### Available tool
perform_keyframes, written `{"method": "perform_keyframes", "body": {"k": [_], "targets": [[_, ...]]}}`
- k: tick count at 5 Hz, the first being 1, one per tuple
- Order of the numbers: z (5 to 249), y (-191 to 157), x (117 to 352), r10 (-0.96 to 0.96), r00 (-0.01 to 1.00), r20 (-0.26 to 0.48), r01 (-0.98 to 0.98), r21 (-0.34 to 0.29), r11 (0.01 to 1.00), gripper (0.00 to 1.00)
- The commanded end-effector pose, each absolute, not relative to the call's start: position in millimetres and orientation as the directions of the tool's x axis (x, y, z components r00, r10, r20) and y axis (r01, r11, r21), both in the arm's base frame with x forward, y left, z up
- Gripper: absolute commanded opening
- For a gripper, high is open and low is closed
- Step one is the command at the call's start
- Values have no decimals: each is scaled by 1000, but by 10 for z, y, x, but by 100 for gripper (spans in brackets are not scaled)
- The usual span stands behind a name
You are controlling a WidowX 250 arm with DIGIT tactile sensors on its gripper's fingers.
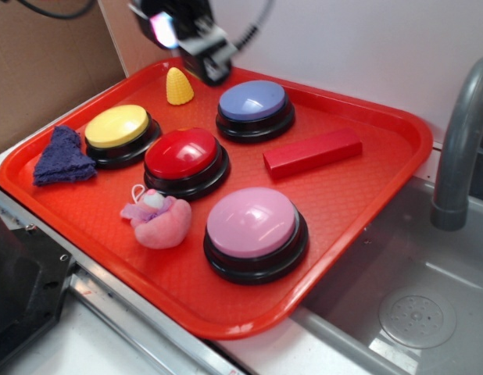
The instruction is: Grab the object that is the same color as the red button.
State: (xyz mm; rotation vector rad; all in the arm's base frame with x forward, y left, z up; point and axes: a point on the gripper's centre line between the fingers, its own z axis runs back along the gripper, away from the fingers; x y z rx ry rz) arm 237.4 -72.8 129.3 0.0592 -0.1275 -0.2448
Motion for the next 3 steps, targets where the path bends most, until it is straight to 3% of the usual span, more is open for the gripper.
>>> {"method": "perform_keyframes", "body": {"k": [1, 3], "targets": [[802, -952, 2879, -307, 945, 116, 298, 85, 951, 100], [377, -1231, 3265, -394, 915, 87, 392, 41, 919, 100]]}}
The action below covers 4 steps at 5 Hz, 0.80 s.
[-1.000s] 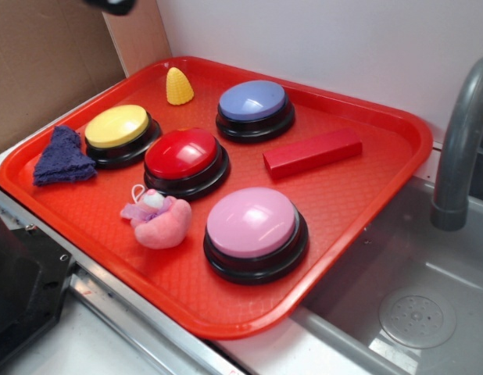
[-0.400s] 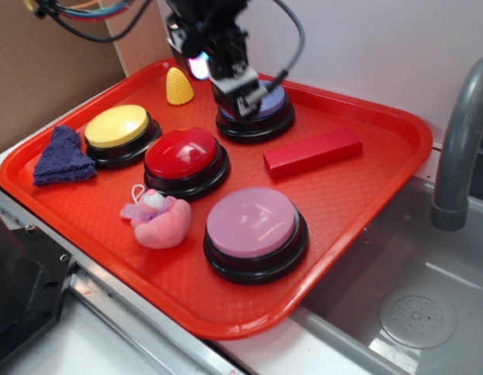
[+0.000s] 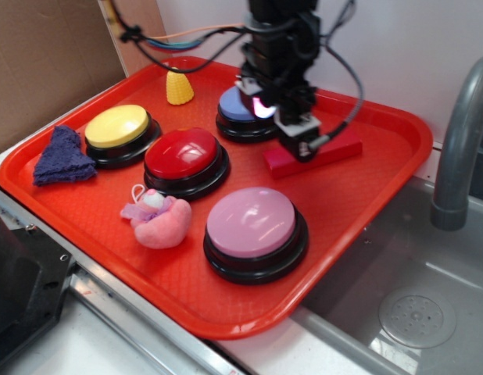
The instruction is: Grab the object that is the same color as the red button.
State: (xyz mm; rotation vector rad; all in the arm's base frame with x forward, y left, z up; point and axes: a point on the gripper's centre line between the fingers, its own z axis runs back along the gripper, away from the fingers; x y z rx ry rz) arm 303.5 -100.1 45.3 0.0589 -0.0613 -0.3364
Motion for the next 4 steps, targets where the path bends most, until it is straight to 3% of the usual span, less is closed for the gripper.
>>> {"method": "perform_keyframes", "body": {"k": [1, 2, 3, 4], "targets": [[316, -1359, 3233, -433, 898, 78, 432, 20, 901, 100], [251, -1377, 3178, -437, 897, 68, 436, 23, 900, 100], [234, -1299, 3107, -426, 900, 89, 425, 31, 905, 0], [319, -1262, 3054, -435, 895, 101, 431, 53, 901, 0]]}}
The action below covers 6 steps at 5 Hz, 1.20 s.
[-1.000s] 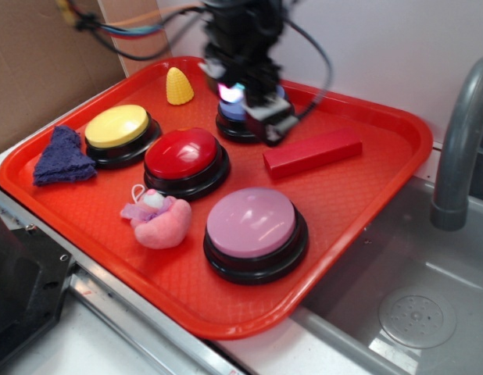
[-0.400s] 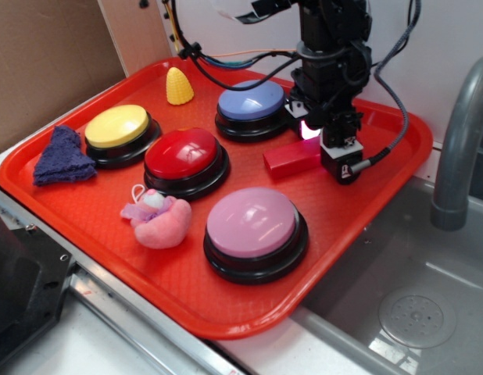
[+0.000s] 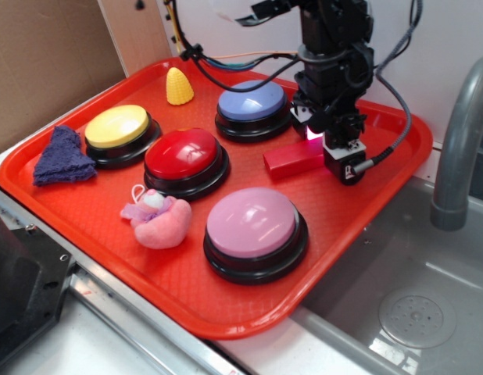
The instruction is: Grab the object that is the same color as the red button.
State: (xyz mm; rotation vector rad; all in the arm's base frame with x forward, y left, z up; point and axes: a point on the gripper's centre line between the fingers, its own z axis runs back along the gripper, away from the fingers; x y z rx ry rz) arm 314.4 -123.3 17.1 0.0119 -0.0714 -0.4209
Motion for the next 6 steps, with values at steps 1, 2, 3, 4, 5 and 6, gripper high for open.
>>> {"method": "perform_keyframes", "body": {"k": [1, 2, 3, 4, 5, 6], "targets": [[454, -1246, 3019, -425, 899, 105, 418, 82, 905, 0], [954, -1200, 2931, -338, 931, 140, 331, 72, 941, 0], [1454, -1154, 2813, -242, 955, 169, 239, 37, 970, 0], [1790, -1003, 2580, -156, 971, 180, 152, 34, 988, 0], [1975, -843, 2365, -84, 982, 169, 74, 64, 995, 0], [2204, -727, 2196, -32, 978, 204, 12, 98, 995, 0]]}}
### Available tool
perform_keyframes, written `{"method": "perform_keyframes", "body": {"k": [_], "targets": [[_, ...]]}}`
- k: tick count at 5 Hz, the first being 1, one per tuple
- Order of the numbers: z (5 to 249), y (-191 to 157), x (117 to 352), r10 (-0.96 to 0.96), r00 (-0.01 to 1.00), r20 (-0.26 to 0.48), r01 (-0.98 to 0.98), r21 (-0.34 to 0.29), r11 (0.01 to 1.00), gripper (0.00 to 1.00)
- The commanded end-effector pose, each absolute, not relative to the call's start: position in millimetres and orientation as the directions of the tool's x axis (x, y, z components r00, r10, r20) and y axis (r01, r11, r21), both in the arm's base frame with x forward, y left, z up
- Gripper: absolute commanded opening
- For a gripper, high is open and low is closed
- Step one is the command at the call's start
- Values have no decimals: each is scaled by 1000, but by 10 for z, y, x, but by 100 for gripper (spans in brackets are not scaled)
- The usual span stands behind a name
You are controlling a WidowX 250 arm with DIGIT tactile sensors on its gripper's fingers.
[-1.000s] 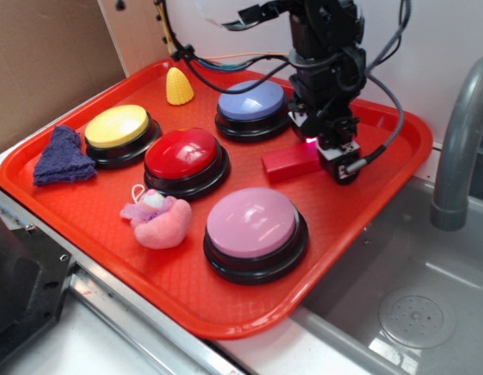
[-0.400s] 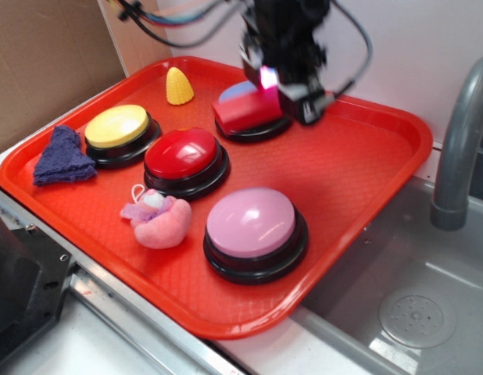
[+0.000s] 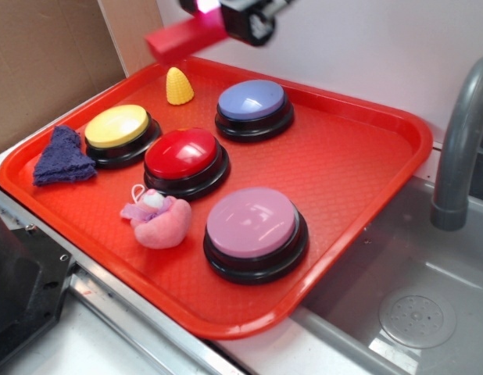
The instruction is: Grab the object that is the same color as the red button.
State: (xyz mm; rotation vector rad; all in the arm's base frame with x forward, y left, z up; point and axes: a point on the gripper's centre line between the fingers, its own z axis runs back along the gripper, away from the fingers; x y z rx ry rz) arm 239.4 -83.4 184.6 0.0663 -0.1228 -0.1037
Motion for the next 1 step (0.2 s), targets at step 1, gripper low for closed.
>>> {"method": "perform_keyframes", "body": {"k": [1], "targets": [[2314, -603, 2065, 16, 984, 175, -29, 76, 997, 0]]}}
